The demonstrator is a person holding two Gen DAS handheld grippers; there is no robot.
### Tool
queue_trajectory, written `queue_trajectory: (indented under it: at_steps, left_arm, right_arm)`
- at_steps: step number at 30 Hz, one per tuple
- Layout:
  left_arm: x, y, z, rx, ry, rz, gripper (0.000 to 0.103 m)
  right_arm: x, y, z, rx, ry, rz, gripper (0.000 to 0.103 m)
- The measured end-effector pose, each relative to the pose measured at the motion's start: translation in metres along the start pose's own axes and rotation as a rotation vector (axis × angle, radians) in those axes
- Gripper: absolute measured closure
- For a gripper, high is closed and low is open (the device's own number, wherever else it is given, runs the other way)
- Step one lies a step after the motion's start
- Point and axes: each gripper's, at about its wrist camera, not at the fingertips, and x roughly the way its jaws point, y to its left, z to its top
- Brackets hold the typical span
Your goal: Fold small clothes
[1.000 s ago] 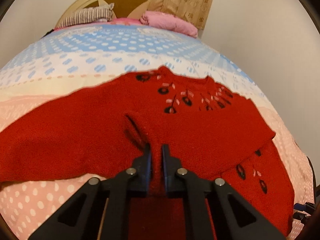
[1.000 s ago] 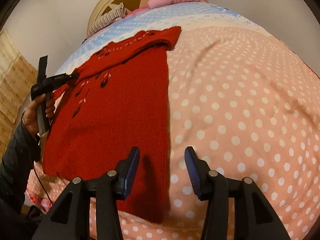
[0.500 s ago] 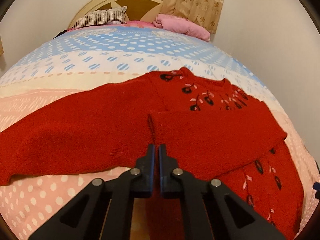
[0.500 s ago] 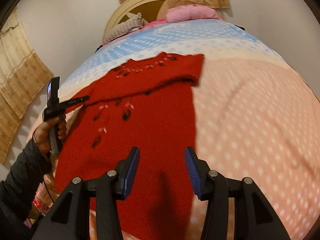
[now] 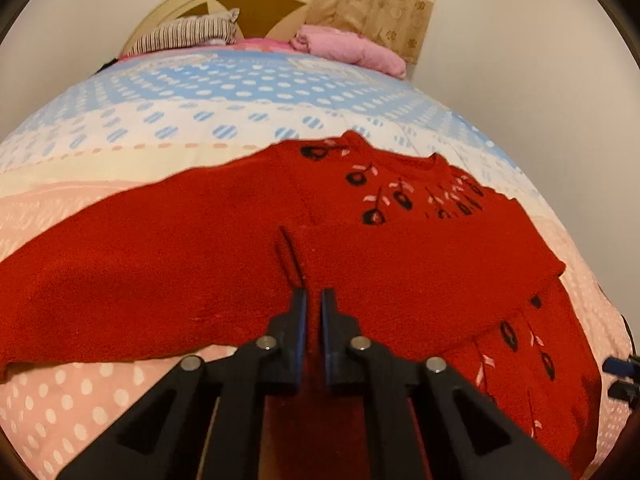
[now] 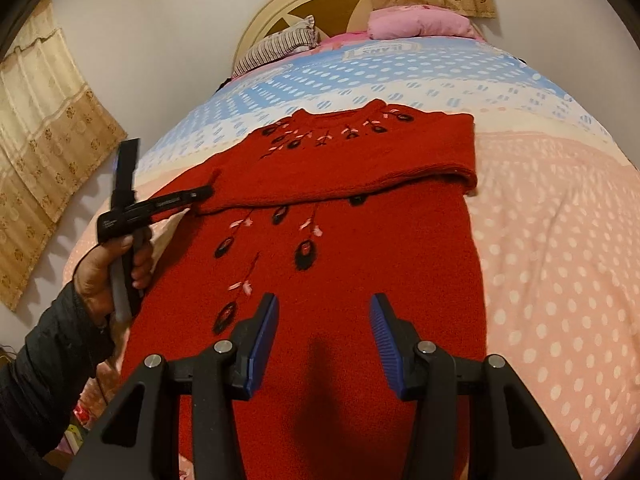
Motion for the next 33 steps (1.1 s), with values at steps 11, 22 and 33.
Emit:
queue_trajectory:
  at_steps: [11, 22, 33]
  left_arm:
    - [-0.005, 0.007, -0.006, -0.002, -0.006, 0.055, 0.097]
    - [-0.007, 0.011, -0.010, -0.027, -0.005, 0.067, 0.096]
    - [-0.040, 0.017, -0.017, 0.005, -0.033, 0.128, 0.063]
  right_arm:
    - [0.025, -0.034, 0.050, 0.035, -0.045, -0.077, 0.054]
    - [0.125, -0.058, 0.105, 0.013, 0.101, -0.157, 0.037]
    - [0.138, -0.010, 0.094, -0.138, 0.077, -0.164, 0.026]
